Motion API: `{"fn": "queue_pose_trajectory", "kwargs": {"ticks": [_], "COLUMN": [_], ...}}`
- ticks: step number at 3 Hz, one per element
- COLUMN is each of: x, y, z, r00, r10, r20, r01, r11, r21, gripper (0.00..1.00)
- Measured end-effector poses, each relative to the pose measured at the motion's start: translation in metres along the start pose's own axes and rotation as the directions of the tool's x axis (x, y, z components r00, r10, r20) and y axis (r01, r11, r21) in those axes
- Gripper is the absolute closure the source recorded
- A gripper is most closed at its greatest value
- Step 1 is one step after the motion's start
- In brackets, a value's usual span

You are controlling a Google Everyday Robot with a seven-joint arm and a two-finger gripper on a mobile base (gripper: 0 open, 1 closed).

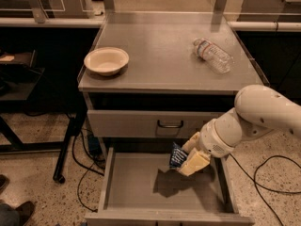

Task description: Place rxbar blueberry into middle drawer

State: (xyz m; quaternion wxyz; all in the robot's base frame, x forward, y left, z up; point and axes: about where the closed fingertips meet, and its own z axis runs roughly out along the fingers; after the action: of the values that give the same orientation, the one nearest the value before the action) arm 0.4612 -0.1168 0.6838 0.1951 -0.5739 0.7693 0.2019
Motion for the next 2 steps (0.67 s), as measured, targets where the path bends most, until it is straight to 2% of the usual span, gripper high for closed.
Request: {"fn": "queue_pose_trajectory", "kwargs": {"ticks": [1,2], "x": [0.0,0.008], "y": [0.0,0.001], "z": [0.0,0.025], "r00": [1.0,0.998], "r10": [0.0,0.05], "r20": [0.0,0.034], "r01": [0.0,-0.05], "r11": [1.0,0.9987], "r21": [0.0,0.003], "gripper": [1.0,1.0]}}
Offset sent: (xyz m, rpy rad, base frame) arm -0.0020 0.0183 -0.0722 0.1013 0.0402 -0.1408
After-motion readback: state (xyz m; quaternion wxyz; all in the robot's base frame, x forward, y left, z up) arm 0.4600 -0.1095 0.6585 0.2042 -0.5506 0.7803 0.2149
